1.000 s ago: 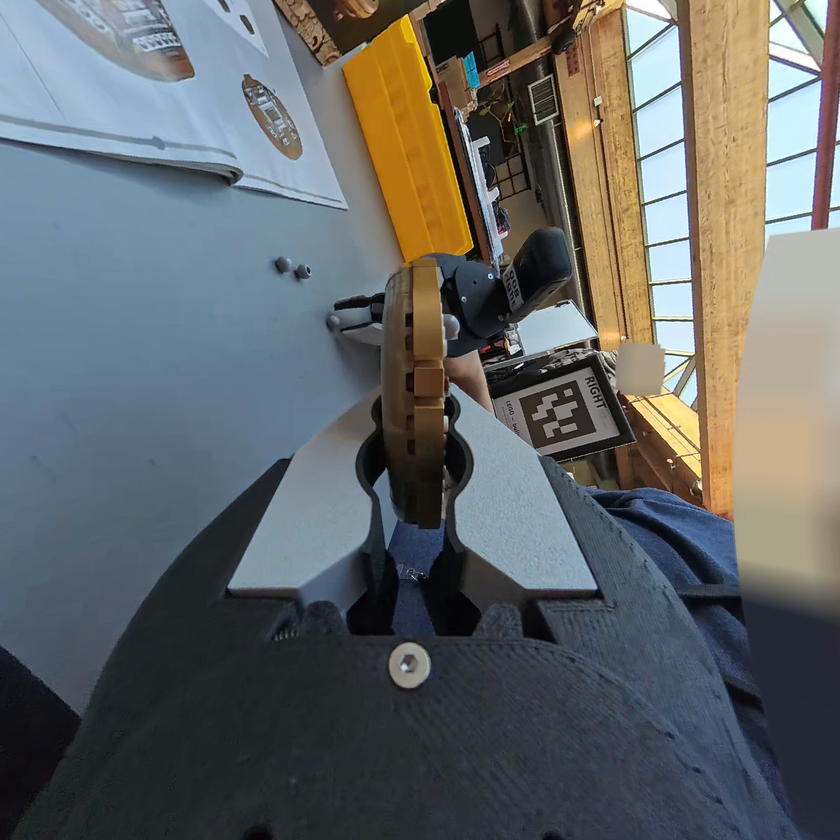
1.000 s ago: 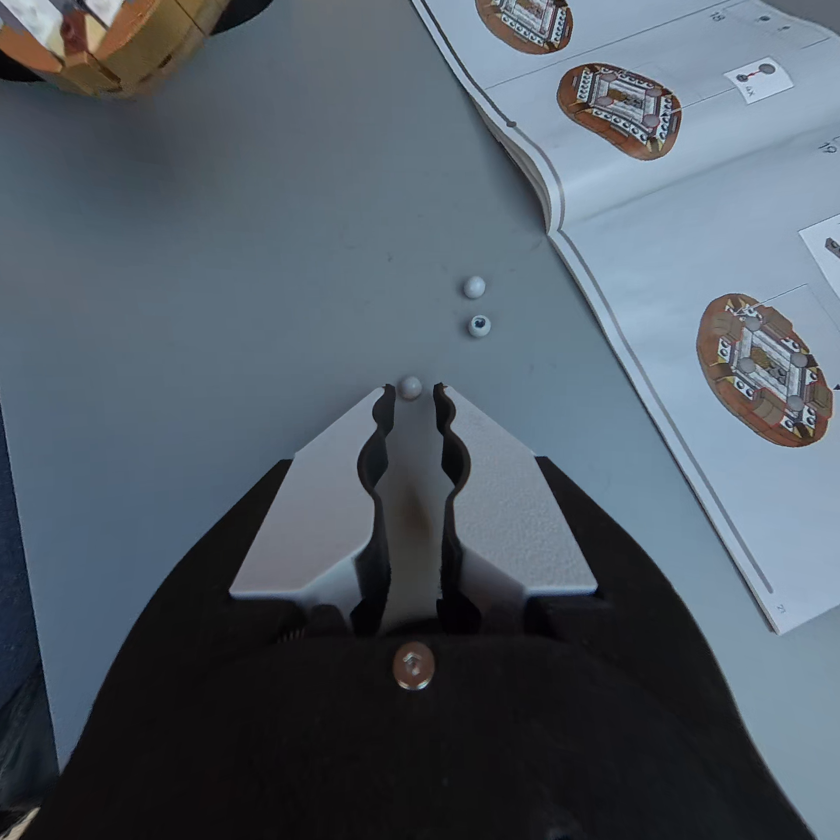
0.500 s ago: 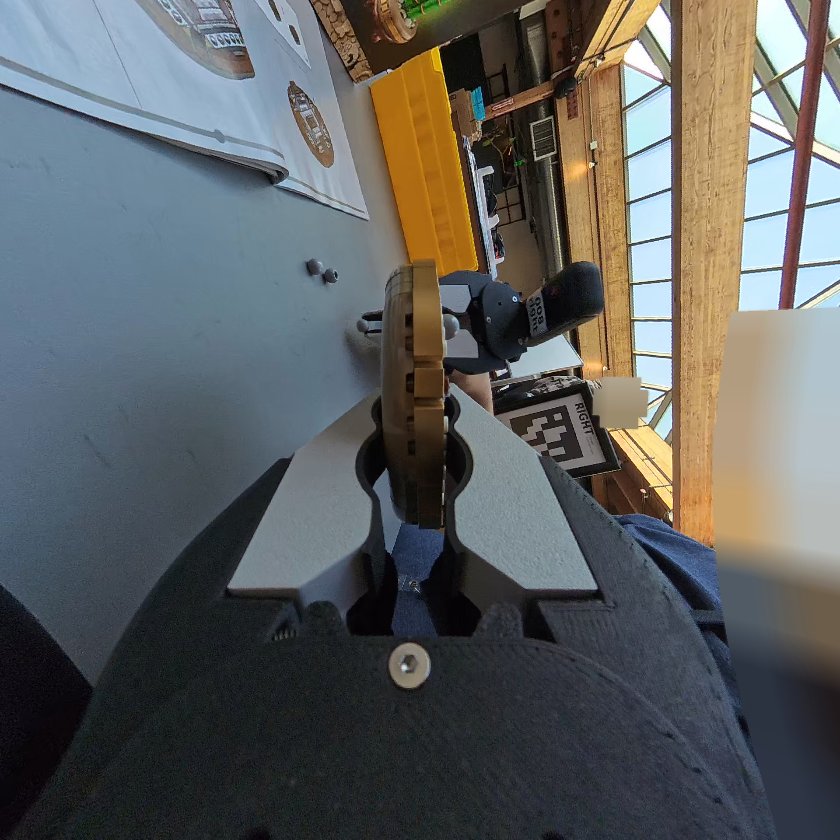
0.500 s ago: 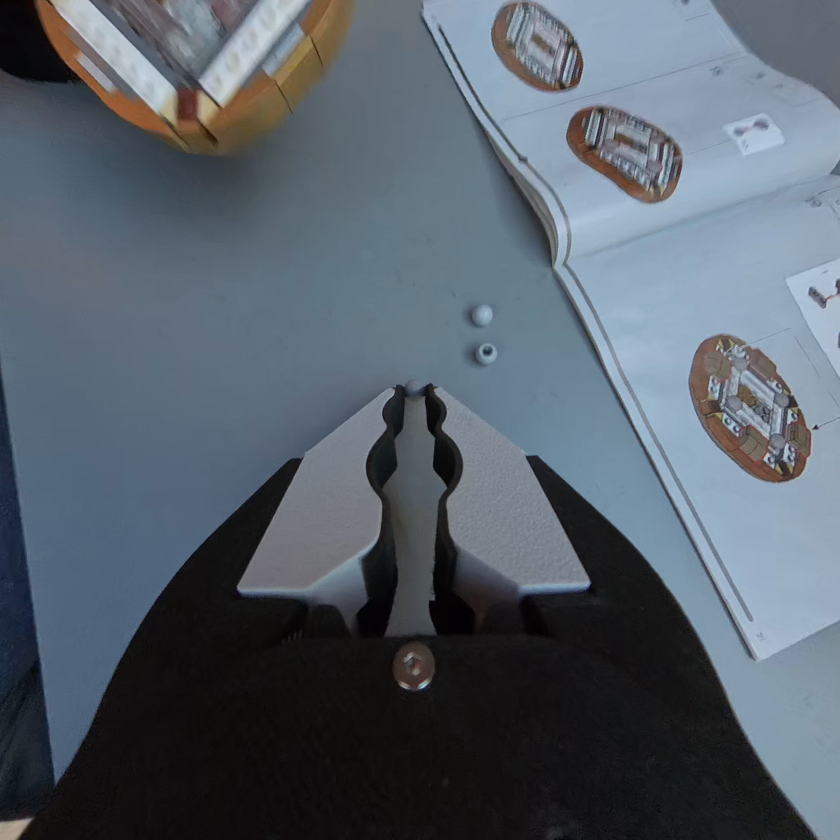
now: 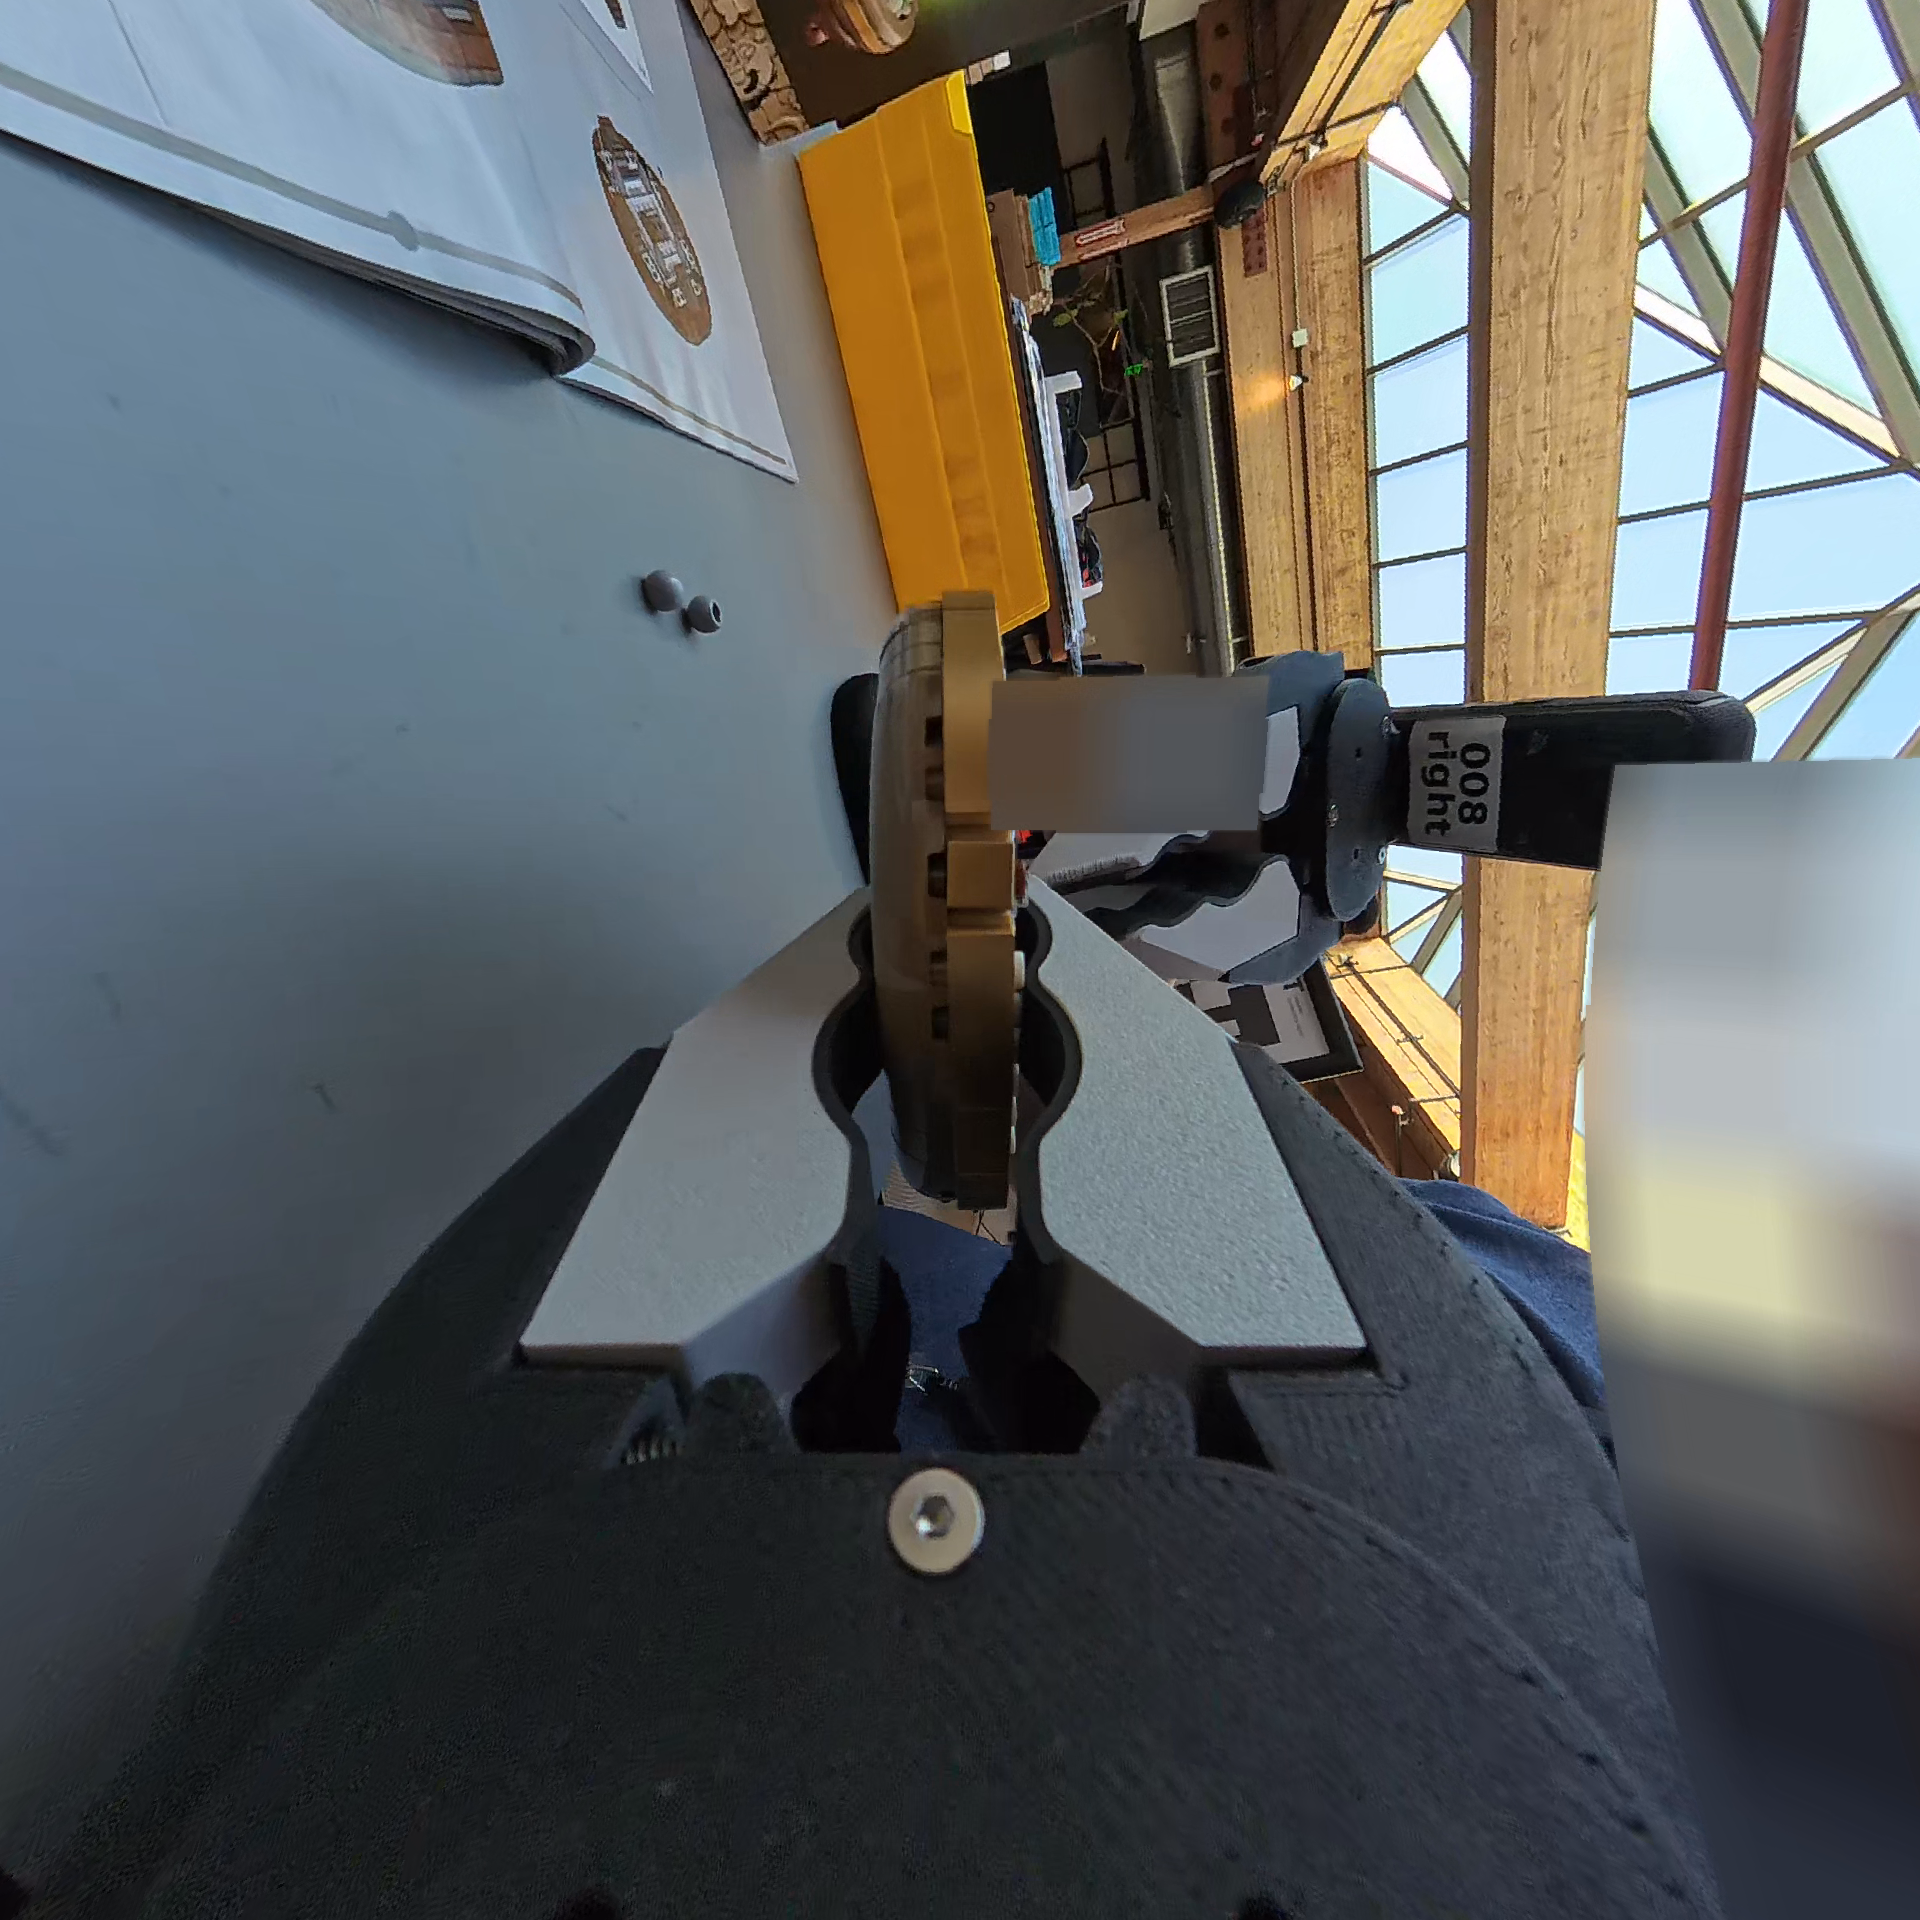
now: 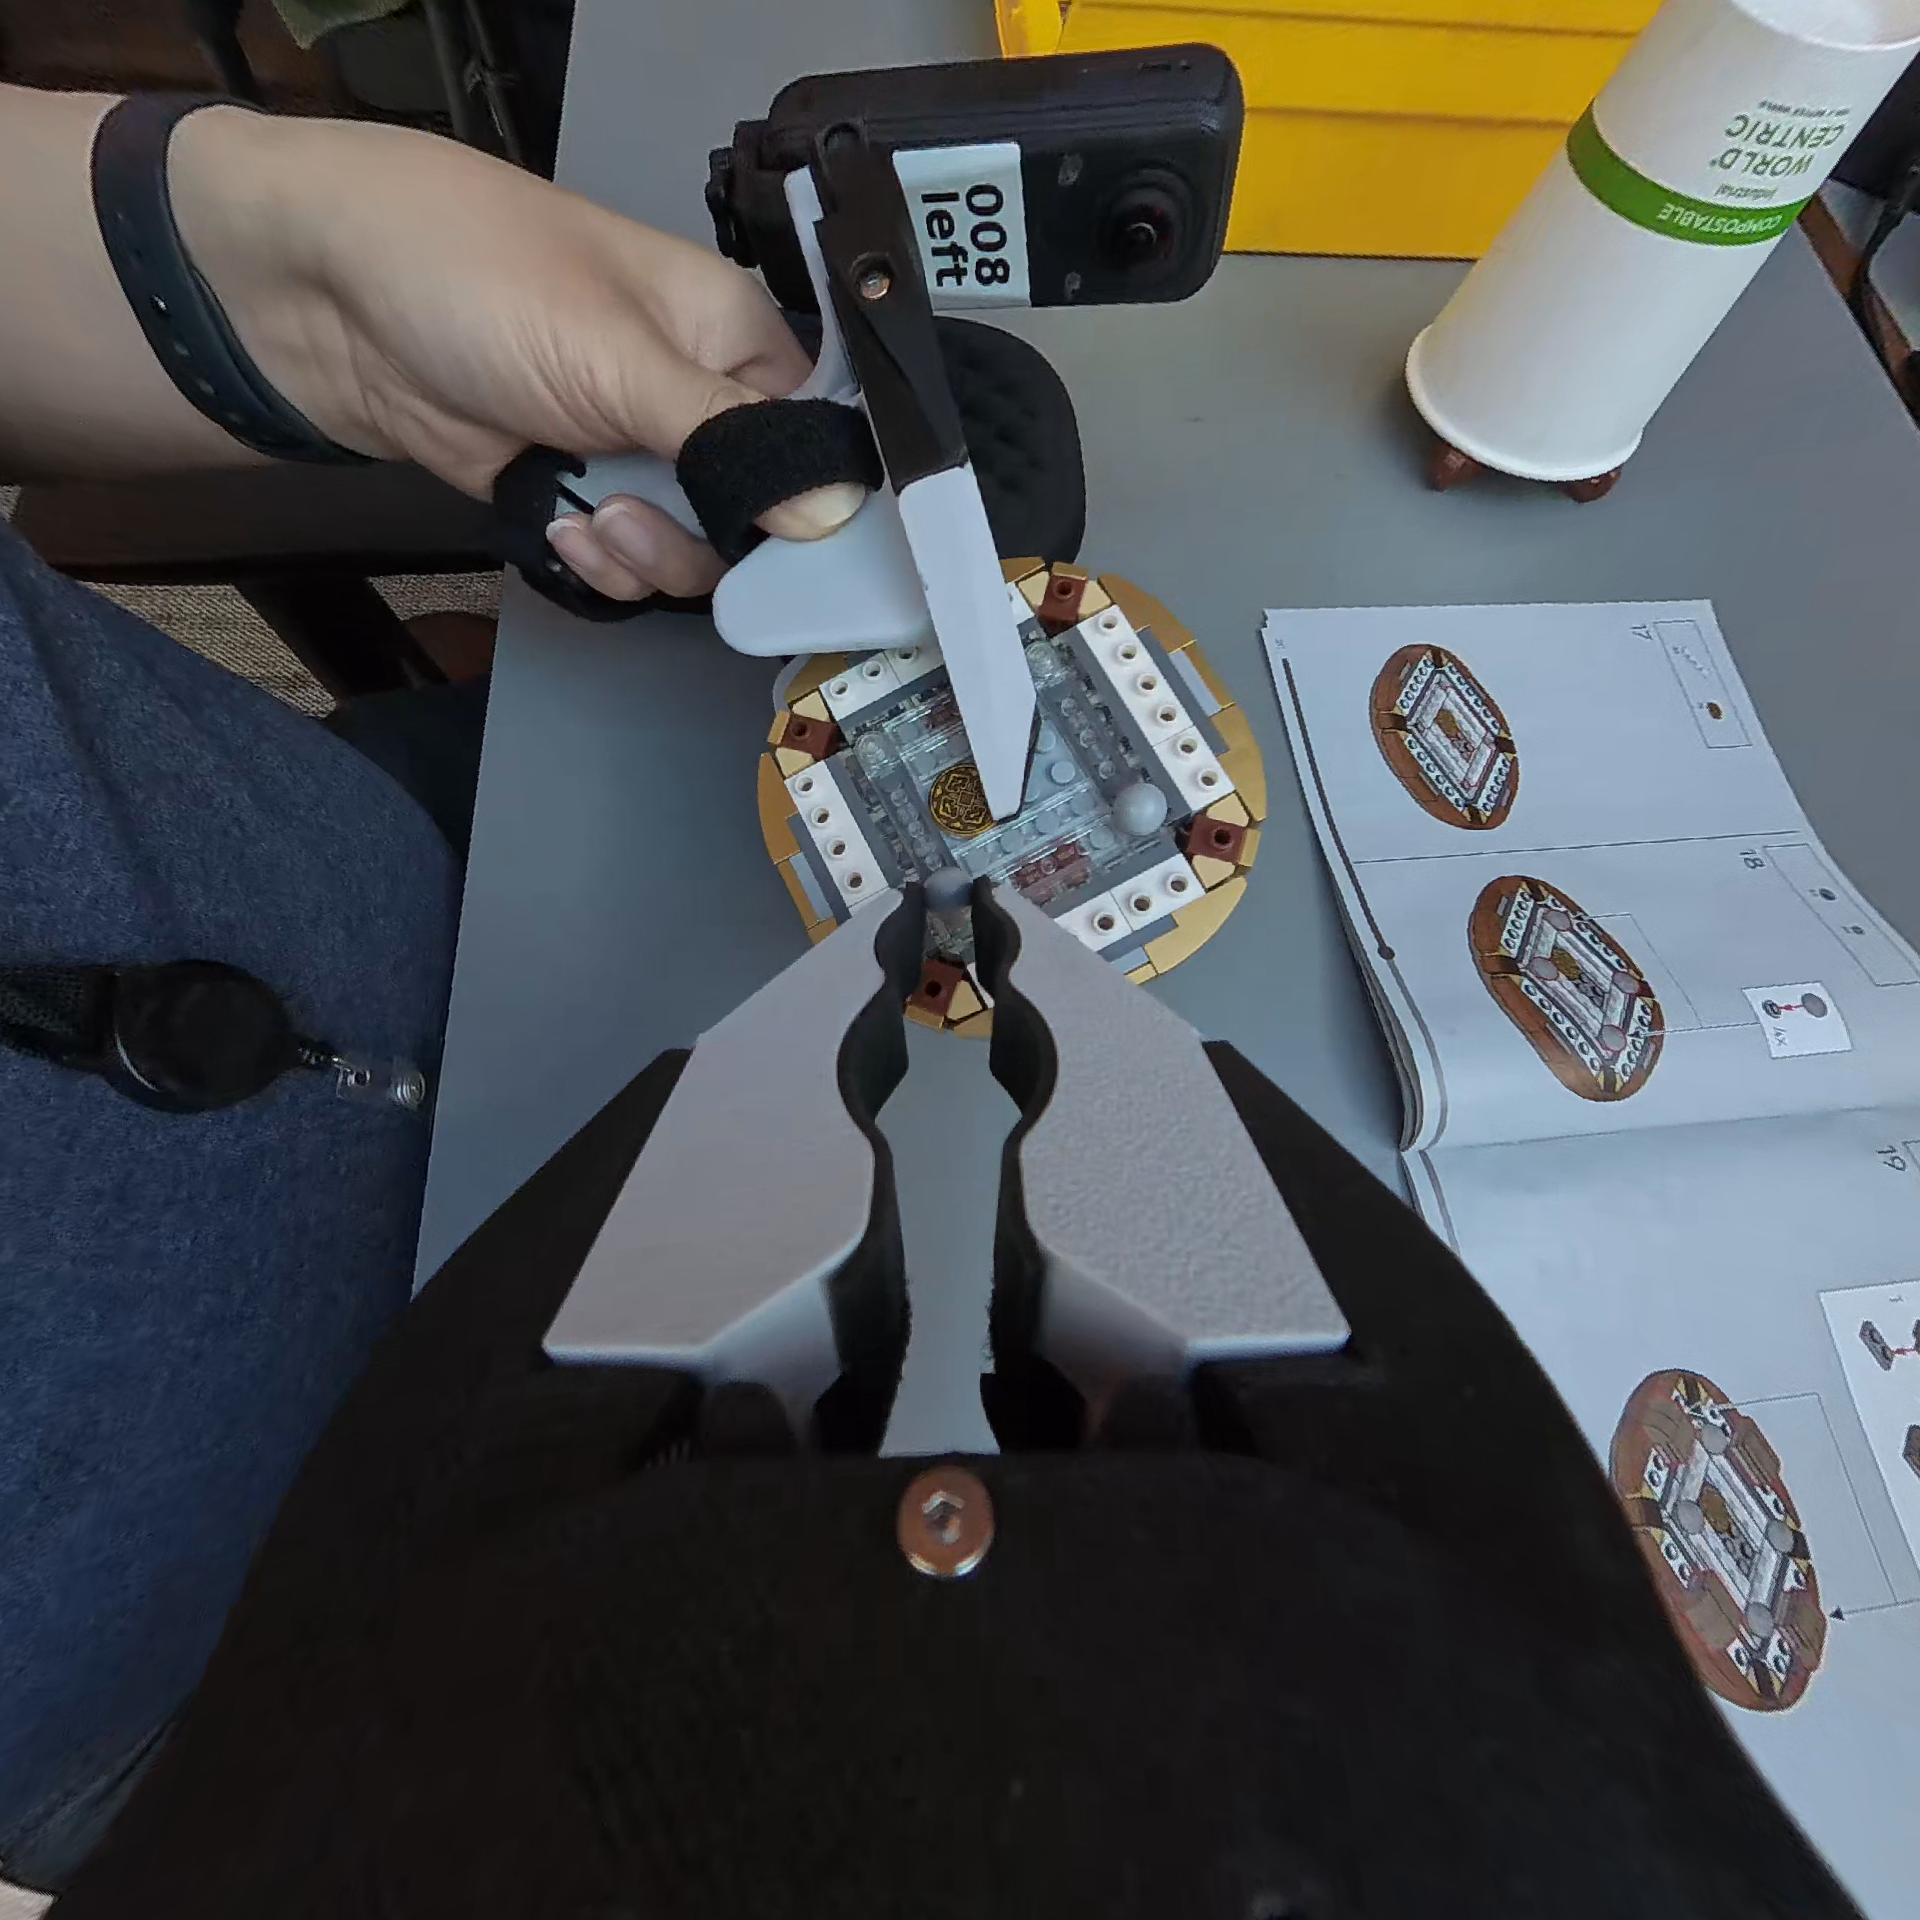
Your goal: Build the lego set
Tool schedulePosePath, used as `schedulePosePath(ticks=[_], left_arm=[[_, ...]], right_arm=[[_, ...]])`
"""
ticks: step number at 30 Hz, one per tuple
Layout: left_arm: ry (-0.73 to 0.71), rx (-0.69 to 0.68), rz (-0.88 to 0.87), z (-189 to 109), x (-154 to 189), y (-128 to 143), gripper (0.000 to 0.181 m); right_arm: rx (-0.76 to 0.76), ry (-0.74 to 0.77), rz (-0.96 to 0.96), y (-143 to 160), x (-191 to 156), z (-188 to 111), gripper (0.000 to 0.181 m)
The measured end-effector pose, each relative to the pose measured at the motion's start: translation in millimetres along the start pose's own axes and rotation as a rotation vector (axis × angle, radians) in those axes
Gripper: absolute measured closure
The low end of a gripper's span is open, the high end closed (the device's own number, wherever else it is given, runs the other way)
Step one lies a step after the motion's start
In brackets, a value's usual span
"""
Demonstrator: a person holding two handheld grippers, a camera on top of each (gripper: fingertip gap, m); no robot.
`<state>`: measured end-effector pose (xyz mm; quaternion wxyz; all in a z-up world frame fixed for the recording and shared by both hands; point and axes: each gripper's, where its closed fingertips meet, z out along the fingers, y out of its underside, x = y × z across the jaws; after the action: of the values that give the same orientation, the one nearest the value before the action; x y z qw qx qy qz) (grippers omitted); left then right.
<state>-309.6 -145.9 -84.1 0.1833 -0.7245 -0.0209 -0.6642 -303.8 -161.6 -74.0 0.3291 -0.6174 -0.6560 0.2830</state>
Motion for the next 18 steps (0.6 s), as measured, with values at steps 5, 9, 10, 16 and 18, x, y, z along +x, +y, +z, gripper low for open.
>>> schedulePosePath(ticks=[5,9,10,16,18], left_arm=[[0.014,0.005,-0.011,-0.7,0.7,-1.8,0.162],[0.021,-0.014,-0.007,0.6,3.6,0.4,0.162],[0.01,-0.017,0.002,1.1,3.3,0.8,0.162],[0.039,-0.005,-0.01,-0.8,7.6,-0.9,0.162],[0.04,-0.007,-0.013,-1.0,7.4,-0.3,0.162]], right_arm=[[-0.019,0.011,-0.02,0.0,1.2,-0.9,0.173],[-0.009,0.005,-0.017,-3.1,1.1,-2.0,0.173],[-0.018,0.003,-0.023,-2.5,0.8,-1.3,0.173],[-0.023,0.002,-0.038,-5.1,0.6,-5.1,0.173],[-0.02,-0.005,-0.032,-5.1,0.1,-4.9,0.173]])
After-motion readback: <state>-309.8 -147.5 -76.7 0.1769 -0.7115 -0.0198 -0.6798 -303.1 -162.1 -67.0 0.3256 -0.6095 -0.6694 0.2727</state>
